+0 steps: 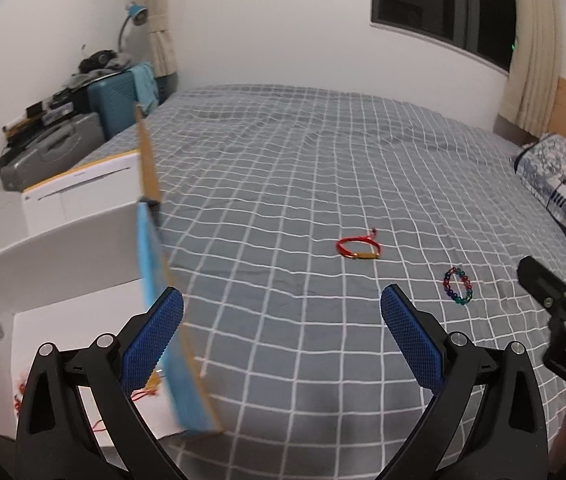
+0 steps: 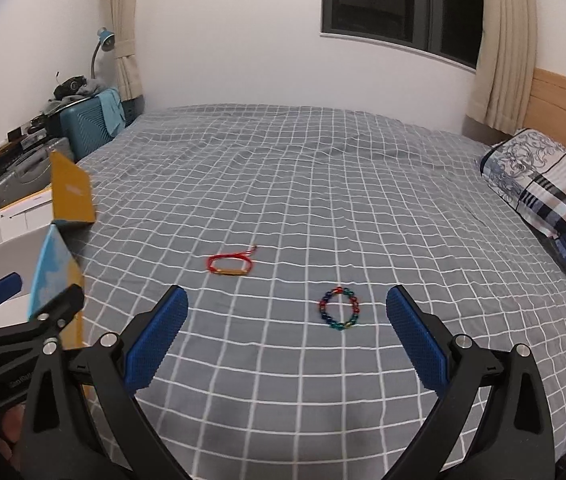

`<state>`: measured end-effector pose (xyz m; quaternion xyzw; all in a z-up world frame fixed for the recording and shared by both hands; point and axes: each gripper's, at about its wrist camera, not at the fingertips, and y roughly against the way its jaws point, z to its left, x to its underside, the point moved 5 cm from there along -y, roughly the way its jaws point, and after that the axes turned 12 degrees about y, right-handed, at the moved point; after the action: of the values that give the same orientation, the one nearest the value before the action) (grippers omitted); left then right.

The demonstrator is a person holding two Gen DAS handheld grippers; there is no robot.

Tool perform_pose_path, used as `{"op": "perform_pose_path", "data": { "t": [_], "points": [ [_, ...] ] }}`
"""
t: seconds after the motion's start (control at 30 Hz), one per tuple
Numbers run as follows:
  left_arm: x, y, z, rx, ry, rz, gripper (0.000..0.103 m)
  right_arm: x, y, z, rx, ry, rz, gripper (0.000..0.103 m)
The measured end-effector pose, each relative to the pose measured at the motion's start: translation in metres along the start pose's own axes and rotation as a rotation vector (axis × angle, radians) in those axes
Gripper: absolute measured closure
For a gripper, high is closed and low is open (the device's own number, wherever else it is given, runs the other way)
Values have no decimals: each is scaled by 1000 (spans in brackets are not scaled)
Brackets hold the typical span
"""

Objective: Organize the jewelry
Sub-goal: 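Move both tools back over the red string and multicolour bracelets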

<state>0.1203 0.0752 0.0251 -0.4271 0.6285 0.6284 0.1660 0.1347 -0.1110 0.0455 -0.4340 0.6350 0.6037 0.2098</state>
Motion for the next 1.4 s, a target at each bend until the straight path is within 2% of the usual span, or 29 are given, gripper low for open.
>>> {"op": "perform_pose_path", "data": {
  "t": [0.23, 0.4, 0.47, 0.53, 0.7, 1.1, 1.4],
  "points": [
    [-1, -41, -32, 24, -37, 34, 6, 11, -35, -27, 11, -39, 45, 8],
    [-2, -62, -52, 57, -52, 30, 6, 21, -65, -36, 19, -43, 84, 8],
    [0, -74, -57, 45, -53, 52, 6, 25, -76, -38, 21, -42, 100, 8],
    [2, -87, -62, 75, -49, 72, 6, 28, -87, -39, 22, -38, 114, 8],
    [5, -121, -72, 58, -60, 111, 6, 34, -114, -45, 26, -44, 146, 8],
    [-6, -190, -89, 22, -91, 149, 6, 51, -178, -61, 14, -77, 233, 8],
    [-10, -227, -94, 5, -98, 179, 6, 64, -204, -65, -25, -108, 286, 8]
  ]
}}
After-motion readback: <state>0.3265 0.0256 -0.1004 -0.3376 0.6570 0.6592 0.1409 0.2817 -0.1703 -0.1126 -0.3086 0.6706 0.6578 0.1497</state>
